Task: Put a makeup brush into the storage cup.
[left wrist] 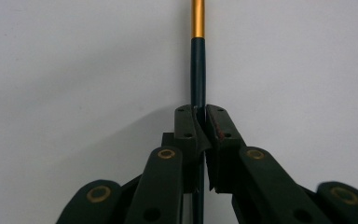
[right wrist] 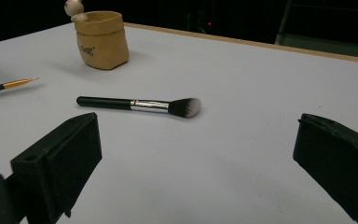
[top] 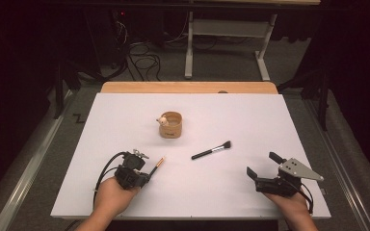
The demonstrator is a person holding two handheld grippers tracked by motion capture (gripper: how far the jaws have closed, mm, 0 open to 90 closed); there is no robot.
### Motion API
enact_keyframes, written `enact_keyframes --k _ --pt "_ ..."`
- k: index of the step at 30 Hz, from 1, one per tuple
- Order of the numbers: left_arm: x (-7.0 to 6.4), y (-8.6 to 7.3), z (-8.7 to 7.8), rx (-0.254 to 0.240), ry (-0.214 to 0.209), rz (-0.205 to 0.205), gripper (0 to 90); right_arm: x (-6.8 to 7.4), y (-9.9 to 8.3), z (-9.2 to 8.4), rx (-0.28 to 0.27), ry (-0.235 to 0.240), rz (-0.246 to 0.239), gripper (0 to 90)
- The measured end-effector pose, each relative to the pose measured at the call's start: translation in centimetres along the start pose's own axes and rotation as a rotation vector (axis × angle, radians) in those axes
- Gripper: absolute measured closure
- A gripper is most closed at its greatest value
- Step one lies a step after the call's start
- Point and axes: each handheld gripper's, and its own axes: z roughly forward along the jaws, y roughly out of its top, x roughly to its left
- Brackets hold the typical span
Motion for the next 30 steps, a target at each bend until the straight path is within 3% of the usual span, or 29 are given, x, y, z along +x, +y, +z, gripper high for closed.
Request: enact_keyframes --k 12,30 --pt "0.3 -0.5 -1.1 -0.099 -0.037 0.008 84.1 0.0 0.0 0.0 0.003 -0.001 -0.004 1.7" --pt "0.6 -1.3 -1.9 -0.222 -0.031 0.018 84.1 0.0 -0.1 0.1 0.005 -0.002 -0.002 1.7"
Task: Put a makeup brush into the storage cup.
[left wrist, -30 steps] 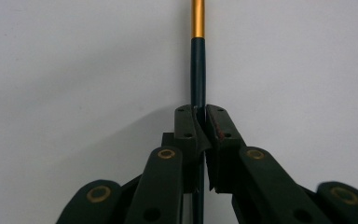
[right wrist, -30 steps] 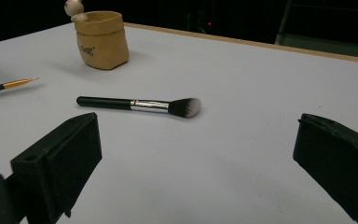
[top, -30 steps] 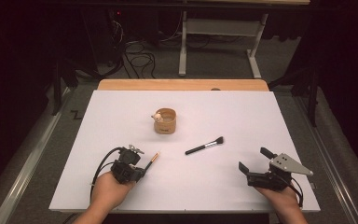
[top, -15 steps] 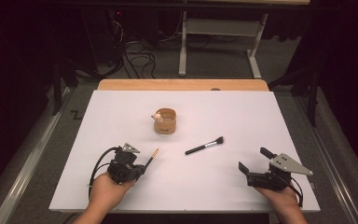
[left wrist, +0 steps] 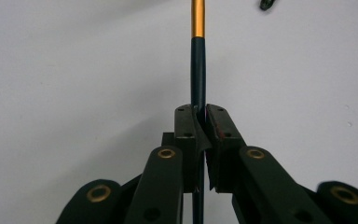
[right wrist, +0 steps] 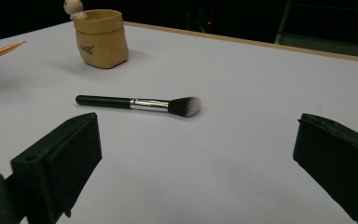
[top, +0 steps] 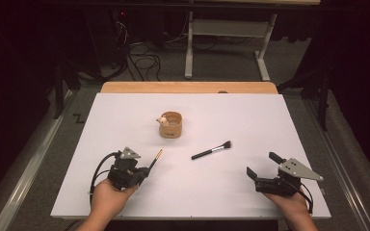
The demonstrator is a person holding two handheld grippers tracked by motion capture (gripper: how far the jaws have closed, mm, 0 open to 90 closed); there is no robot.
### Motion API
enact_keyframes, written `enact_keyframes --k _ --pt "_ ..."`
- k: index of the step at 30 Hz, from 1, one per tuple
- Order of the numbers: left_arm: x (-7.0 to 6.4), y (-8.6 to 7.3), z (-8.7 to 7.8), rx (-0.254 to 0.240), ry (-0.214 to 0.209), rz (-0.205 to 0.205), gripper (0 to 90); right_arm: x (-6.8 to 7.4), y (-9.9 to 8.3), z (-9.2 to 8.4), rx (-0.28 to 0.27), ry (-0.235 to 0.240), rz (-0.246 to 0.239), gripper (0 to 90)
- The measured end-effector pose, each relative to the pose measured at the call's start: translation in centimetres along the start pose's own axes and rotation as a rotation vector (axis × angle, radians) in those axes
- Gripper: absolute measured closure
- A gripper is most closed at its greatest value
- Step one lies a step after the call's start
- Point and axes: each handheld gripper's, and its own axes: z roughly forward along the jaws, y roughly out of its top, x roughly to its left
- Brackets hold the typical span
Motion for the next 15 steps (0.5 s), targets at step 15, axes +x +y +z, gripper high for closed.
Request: enact_keyframes --k 15 --pt "0.48 -1.03 -0.46 -0.128 -0.017 0.001 84.0 -0.02 -0.04 0.03 0.001 0.002 -0.001 1.7"
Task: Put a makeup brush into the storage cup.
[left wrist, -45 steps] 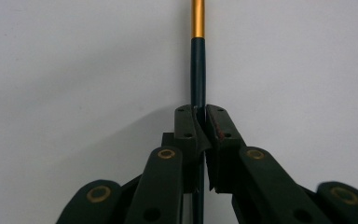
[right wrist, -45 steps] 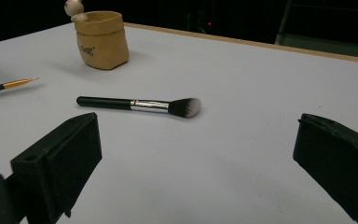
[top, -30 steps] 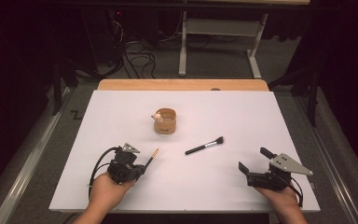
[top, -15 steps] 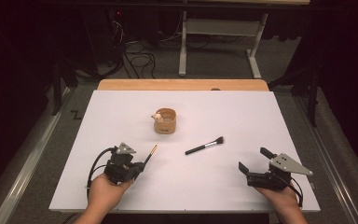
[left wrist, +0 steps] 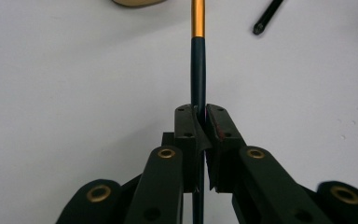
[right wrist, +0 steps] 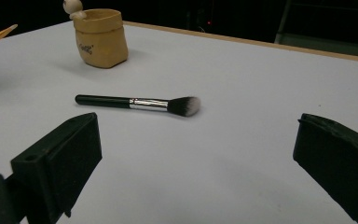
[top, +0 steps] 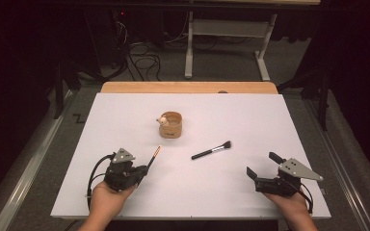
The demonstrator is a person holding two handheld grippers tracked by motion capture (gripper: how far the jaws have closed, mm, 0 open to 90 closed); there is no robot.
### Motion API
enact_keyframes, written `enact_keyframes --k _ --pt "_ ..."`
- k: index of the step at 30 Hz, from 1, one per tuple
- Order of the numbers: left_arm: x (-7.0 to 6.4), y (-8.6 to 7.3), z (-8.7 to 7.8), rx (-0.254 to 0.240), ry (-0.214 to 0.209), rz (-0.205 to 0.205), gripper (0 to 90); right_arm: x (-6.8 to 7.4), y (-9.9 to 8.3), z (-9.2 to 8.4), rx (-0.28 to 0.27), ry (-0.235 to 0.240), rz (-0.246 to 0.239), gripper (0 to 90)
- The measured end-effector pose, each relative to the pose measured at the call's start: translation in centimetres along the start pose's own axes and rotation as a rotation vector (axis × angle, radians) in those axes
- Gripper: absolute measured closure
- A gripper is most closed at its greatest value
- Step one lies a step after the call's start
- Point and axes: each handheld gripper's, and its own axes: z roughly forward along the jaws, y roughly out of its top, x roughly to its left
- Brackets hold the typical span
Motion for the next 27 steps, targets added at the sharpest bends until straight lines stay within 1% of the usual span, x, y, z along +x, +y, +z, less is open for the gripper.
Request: enact_keyframes --k 2,4,5,7,8,9,14,18,22,25,27 --pt "0.04 -0.12 -0.14 -0.03 -0.013 0.007 84.0 0.04 -0.01 -0.01 0.0 0.0 0.002 1.8" --pt "0.08 -0.18 -0.22 -0.047 -0.015 0.01 84.0 0.06 -0.01 0.0 -0.001 0.0 0.0 1.8" --pt "0.12 -0.25 -0.28 -0.068 -0.016 0.01 84.0 0.06 -0.02 0.01 -0.001 0.0 0.0 1.8" --pt "0.12 -0.29 -0.31 -0.08 -0.012 -0.001 84.0 0.03 -0.03 0.06 -0.003 0.0 -0.005 1.7" --pt "0.2 -0.31 -0.35 -0.087 -0.011 0.005 84.0 0.05 -0.05 0.04 0.001 0.0 -0.002 1.8" --pt "0.21 -0.33 -0.36 -0.097 -0.012 0.0 84.0 0.03 -0.05 0.07 -0.001 0.0 -0.004 1.7" --pt "0.13 -0.38 -0.49 -0.17 -0.031 0.021 84.0 -0.02 -0.06 0.05 -0.002 0.0 -0.007 1.7" --pt "0.0 -0.32 -0.44 -0.222 -0.043 0.025 84.0 0.0 -0.08 0.06 -0.003 0.0 -0.007 1.8" --pt "-0.1 -0.22 -0.22 -0.252 -0.058 0.029 84.0 0.12 -0.08 0.1 -0.002 0.0 -0.013 1.8" --pt "-0.22 -0.24 -0.15 -0.274 -0.068 0.043 84.0 0.22 -0.08 0.12 -0.003 -0.003 -0.013 1.8" --pt "-0.3 -0.25 -0.08 -0.287 -0.074 0.041 84.0 0.26 -0.09 0.13 -0.002 -0.002 -0.013 1.8"
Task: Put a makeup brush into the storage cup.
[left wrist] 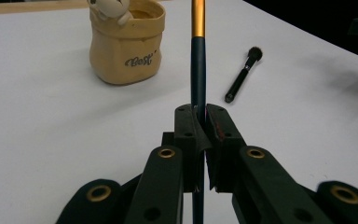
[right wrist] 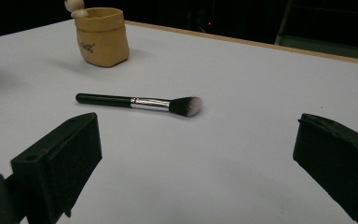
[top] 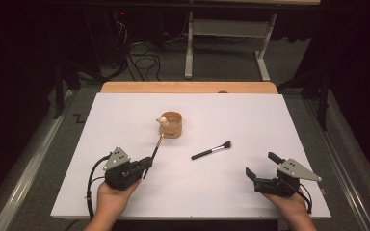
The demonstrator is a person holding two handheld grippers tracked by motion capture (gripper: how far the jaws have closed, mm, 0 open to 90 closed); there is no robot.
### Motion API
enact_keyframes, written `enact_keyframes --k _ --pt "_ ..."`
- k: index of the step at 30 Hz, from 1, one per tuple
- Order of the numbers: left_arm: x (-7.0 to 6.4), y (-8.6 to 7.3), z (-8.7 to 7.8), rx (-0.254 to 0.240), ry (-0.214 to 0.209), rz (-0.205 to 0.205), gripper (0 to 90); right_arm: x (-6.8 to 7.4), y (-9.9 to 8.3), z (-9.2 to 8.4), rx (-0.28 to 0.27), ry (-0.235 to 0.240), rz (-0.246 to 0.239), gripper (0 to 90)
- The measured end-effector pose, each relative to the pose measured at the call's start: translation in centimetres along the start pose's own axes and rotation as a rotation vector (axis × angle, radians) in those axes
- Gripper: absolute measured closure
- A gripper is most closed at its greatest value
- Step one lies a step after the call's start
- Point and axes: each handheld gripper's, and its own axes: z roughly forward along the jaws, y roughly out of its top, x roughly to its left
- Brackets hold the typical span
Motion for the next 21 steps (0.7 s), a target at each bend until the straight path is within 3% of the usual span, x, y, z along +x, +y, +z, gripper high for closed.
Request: enact_keyframes --k 12,21 --pt "-0.3 0.3 0.2 -0.107 -0.027 0.023 84.0 0.0 -0.1 0.1 0.003 -0.002 -0.002 1.8" --pt "-1.6 1.6 0.9 -0.168 -0.059 0.054 84.0 0.1 -0.1 0.1 0.001 -0.002 -0.004 1.8"
